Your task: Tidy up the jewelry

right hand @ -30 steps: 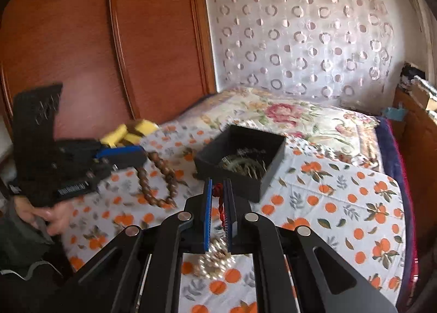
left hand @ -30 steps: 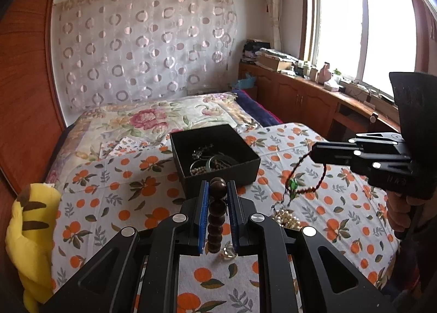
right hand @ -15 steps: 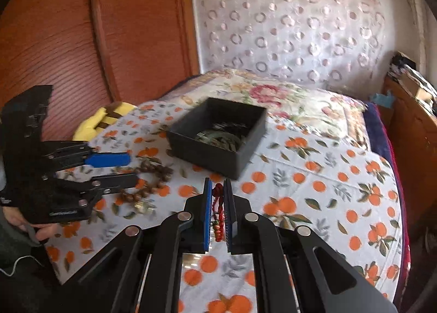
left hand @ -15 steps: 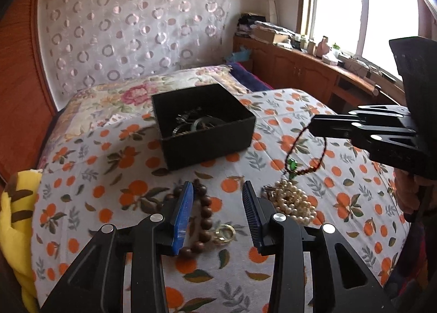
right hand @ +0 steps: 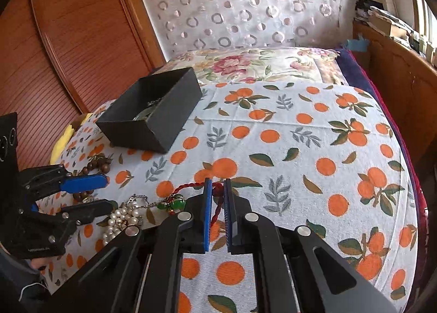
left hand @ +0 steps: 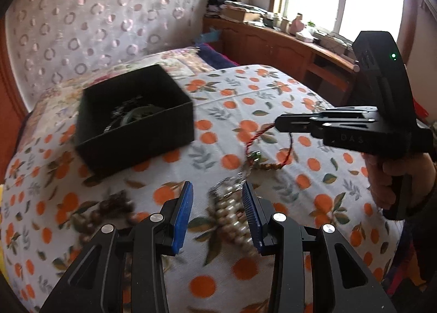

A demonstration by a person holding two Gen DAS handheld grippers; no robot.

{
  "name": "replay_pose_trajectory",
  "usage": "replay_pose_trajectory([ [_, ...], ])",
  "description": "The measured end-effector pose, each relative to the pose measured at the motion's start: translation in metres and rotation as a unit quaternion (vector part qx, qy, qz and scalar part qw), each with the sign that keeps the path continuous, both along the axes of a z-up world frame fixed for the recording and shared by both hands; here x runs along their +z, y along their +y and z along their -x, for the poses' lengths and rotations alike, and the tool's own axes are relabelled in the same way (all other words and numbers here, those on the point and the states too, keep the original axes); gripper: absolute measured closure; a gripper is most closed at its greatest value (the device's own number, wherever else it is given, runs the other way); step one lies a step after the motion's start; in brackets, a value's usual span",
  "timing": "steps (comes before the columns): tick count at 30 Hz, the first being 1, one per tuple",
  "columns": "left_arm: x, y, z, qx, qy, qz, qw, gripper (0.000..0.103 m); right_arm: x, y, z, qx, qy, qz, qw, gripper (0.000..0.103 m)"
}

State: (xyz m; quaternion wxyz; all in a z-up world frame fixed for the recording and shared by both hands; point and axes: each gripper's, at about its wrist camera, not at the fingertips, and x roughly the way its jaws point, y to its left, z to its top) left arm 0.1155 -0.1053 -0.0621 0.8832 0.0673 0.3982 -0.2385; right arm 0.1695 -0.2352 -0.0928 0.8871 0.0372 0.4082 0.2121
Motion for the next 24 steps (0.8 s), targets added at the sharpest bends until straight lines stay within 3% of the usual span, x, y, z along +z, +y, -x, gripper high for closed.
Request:
replay_pose_trajectory([
  [8,-0.012,-0.033,-0.017,-0.035,0.017,-0.011,0.9992,0.068,-0.003,-0.001,-0.002,-0.001,0.007,-0.016,1.000,0.094],
  [18,-0.021,-0.046,-0.027,-0.044,0.023,-0.026,0.9984,0.100,-0.003,-0.001,-0.002,-0.002,0.006,-0.016,1.000,0.094],
  [24,0.004,-0.035,-0.013,-0.038,-0.003,0.006,0.9993,0.100,-0.002,-0.002,-0.002,-0.001,0.004,-0.014,1.000,0.094],
])
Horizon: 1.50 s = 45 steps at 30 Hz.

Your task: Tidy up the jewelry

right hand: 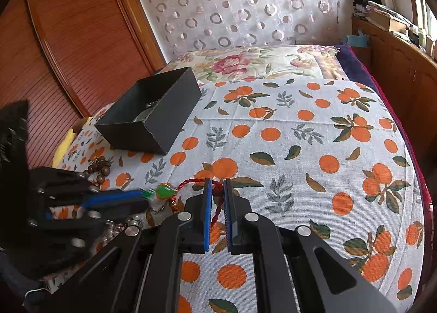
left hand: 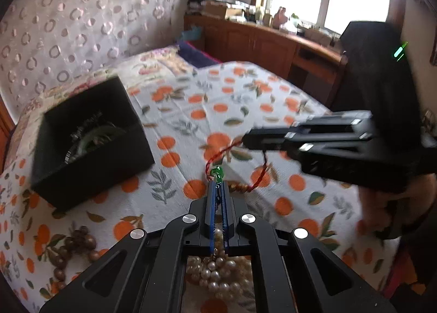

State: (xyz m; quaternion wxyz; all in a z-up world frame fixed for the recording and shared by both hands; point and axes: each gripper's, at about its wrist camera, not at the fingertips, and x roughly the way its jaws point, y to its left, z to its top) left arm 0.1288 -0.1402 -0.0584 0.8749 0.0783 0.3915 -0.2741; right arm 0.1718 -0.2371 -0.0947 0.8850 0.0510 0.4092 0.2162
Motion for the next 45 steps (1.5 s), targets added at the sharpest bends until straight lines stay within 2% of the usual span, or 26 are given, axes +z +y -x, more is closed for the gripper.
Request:
replay_pose_trajectory([
  [5,0.030,0.018,0.010,0.010,-0.028,0.023,0.9993,0.100,0.006,0.005,0.002,0.005,-0.009,0.003,1.000,0.094],
  [10,0.053,0.035,0.009,0.029,-0.054,0.028,0.9977,0.100,0.025,0.013,0.006,0.015,-0.034,0.007,0.999,0.094],
  [24,0.082,0.085,-0.034,0.094,-0.084,0.018,0.9918,0.100,0.086,0.058,-0.013,0.049,-0.096,0.016,0.994,0.094],
  [30,0.084,0.096,-0.056,0.114,-0.085,0.014,0.9898,0.100,0.104,0.078,-0.025,0.065,-0.109,0.016,0.992,0.094],
  [36,0.074,0.100,-0.070,0.129,-0.070,0.010,0.9891,0.100,0.108,0.088,-0.034,0.072,-0.108,0.007,0.991,0.094],
  [42,0.067,0.110,-0.065,0.146,-0.068,0.003,0.9869,0.096,0.103,0.095,-0.043,0.081,-0.102,0.001,0.992,0.094],
  [45,0.066,0.112,-0.054,0.152,-0.076,-0.009,0.9853,0.089,0.097,0.100,-0.049,0.081,-0.096,0.004,0.992,0.094],
])
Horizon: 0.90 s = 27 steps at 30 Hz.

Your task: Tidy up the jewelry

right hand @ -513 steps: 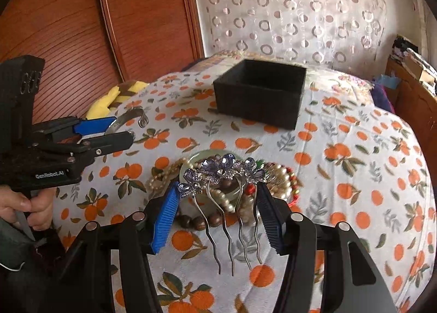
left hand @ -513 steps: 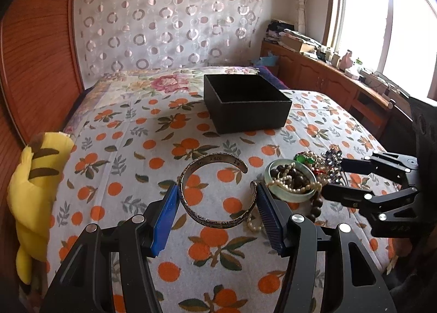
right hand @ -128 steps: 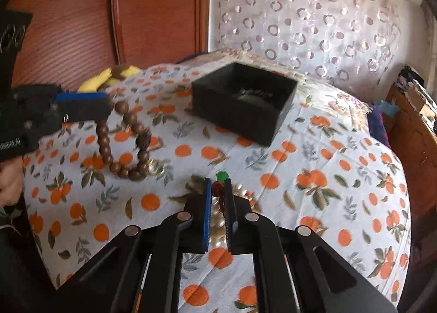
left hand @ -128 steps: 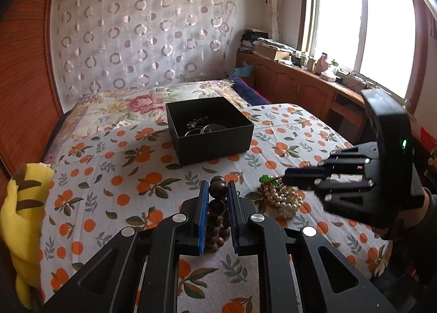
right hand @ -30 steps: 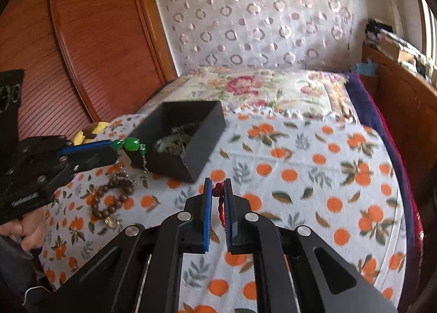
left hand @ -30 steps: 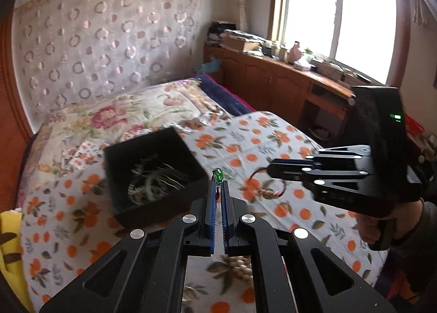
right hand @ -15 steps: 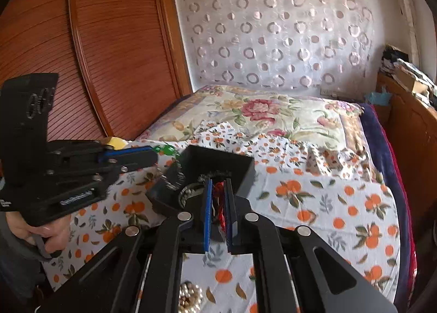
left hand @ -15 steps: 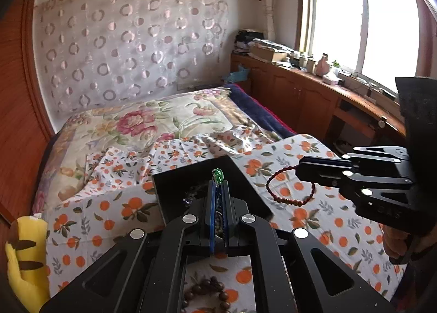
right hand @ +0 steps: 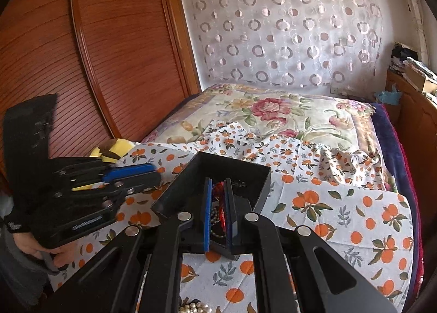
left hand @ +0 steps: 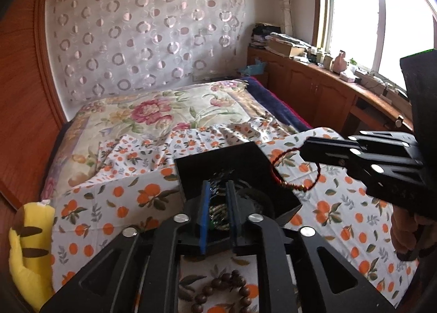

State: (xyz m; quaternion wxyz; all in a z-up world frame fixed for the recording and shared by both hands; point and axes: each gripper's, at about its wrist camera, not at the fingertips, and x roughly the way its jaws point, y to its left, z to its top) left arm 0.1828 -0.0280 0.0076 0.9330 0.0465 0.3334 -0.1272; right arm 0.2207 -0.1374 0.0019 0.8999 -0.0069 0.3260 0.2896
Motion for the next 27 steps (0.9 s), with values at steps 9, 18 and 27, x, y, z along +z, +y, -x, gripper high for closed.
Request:
replay_pose_trajectory([
  [9,-0.004,0.008,0.025,0.001,-0.001,-0.004,1.0000,0.088,-0.020,0.013,-0.010,-0.005,0.008,0.019,1.000,0.092],
  [18,-0.007,0.013,0.036,0.003,-0.003,-0.003,1.0000,0.087,-0.019,0.017,-0.008,-0.011,-0.002,0.034,0.999,0.065],
  [27,-0.019,0.013,0.059,0.000,0.004,-0.008,1.0000,0.074,-0.028,0.002,0.031,-0.010,-0.021,0.073,0.997,0.065],
])
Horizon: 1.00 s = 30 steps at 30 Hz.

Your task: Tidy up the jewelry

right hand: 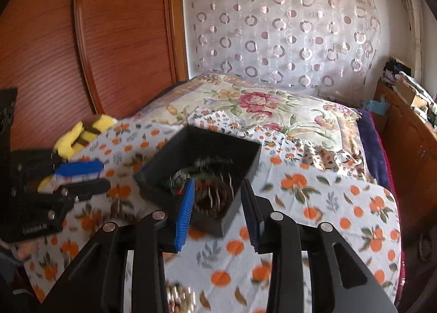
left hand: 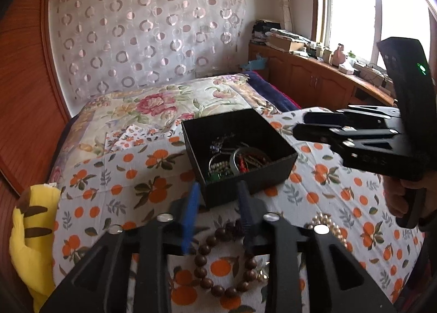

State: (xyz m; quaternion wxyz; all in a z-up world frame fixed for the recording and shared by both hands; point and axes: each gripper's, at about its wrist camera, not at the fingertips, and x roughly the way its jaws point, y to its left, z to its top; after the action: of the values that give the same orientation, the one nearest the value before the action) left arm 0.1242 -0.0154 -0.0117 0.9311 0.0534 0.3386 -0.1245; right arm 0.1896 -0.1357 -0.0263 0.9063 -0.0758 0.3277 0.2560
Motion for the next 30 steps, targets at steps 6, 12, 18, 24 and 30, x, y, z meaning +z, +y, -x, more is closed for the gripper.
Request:
replay_pose_trajectory([
  [6,-0.017,0.005,0.020,0.000,0.015,-0.006,0.9999,0.072,-0.022,-0.016,0.039,0.020,0.018,0.012,1.000,0.066],
  [12,-0.031,0.016,0.036,0.003,0.029,-0.010,0.9995,0.071,-0.050,-0.028,0.064,0.025,0.058,0.016,0.998,0.076],
  [18,-0.047,0.028,0.038,0.015,0.049,-0.013,0.9986,0.071,-0.057,-0.026,0.081,0.036,0.077,-0.008,0.996,0.077],
  [24,-0.059,0.037,0.033,0.027,0.065,-0.013,0.9974,0.071,-0.062,-0.011,0.088,0.041,0.081,0.012,0.996,0.077],
  [30,-0.062,0.038,0.031,0.026,0.069,-0.009,0.9973,0.069,-0.068,-0.019,0.089,0.024,0.081,0.037,0.996,0.077],
])
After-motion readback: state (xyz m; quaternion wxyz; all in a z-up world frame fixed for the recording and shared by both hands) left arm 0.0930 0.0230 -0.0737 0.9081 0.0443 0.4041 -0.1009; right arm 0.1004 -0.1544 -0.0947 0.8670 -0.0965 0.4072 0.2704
